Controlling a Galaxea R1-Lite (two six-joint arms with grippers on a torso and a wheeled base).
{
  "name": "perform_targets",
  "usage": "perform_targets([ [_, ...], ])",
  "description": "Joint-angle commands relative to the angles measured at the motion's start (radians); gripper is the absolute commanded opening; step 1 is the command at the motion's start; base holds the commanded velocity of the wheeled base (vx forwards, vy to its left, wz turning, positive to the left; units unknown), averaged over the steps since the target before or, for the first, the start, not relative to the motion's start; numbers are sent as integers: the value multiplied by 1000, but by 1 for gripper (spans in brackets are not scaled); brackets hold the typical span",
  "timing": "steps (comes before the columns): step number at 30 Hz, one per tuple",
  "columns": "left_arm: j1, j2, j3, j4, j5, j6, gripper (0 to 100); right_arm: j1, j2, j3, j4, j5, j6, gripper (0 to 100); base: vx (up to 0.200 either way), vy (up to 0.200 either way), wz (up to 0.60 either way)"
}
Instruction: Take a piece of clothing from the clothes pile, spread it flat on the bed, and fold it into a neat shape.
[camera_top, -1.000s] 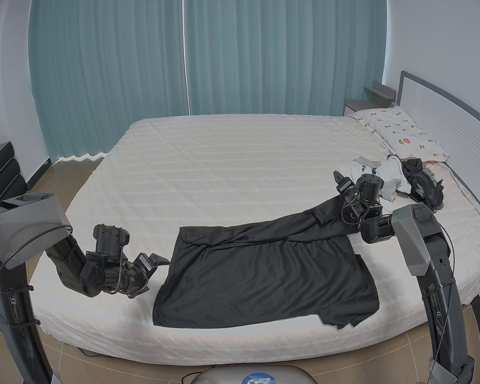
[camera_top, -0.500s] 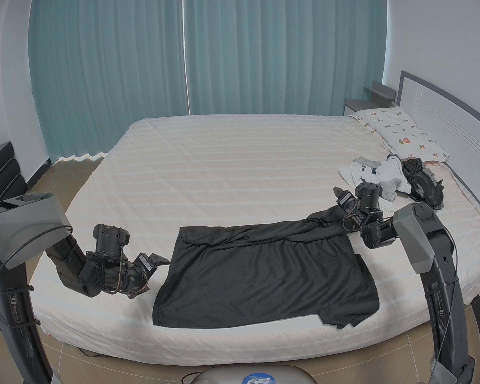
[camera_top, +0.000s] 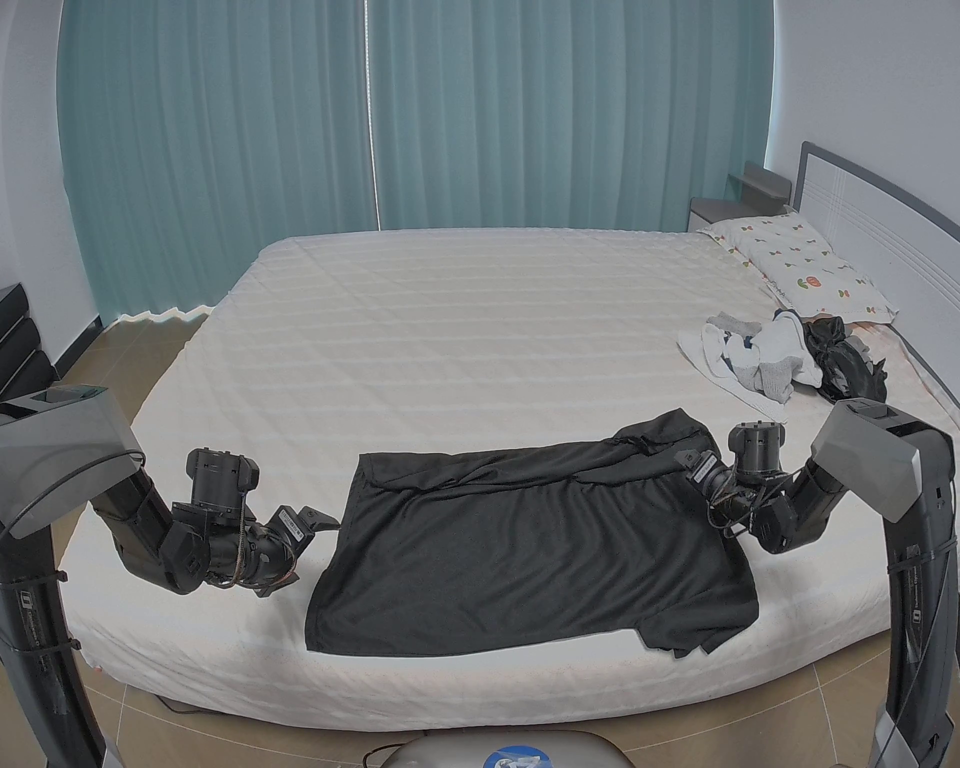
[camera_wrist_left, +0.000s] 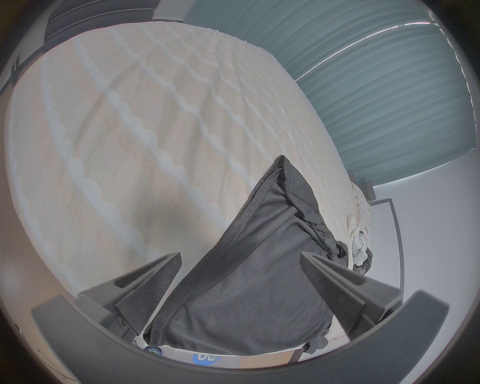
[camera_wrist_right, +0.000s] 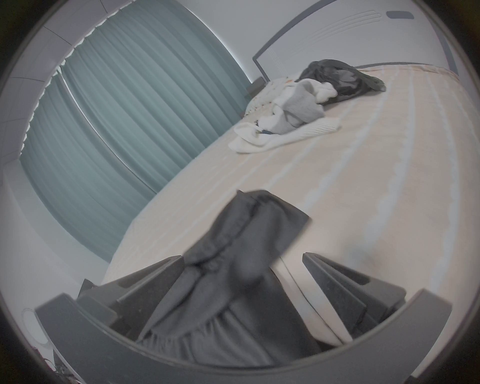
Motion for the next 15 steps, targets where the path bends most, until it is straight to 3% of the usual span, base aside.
perform_targets([
  [1, -2, 0, -2, 0, 0, -1, 100, 79, -197, 382, -224, -8, 261, 100, -200, 0, 0],
  [5, -2, -1, 0, 3, 0, -1, 100, 75, -149, 459, -353, 55, 285, 100, -200, 0, 0],
  [10, -2, 0, 6, 0, 0, 2, 100, 119, -95, 497, -468, 73, 280, 100, 0, 0, 0],
  [15, -2, -1, 8, 0, 2, -1, 100, 115, -95, 531, -520, 90, 285, 100, 0, 0, 0],
])
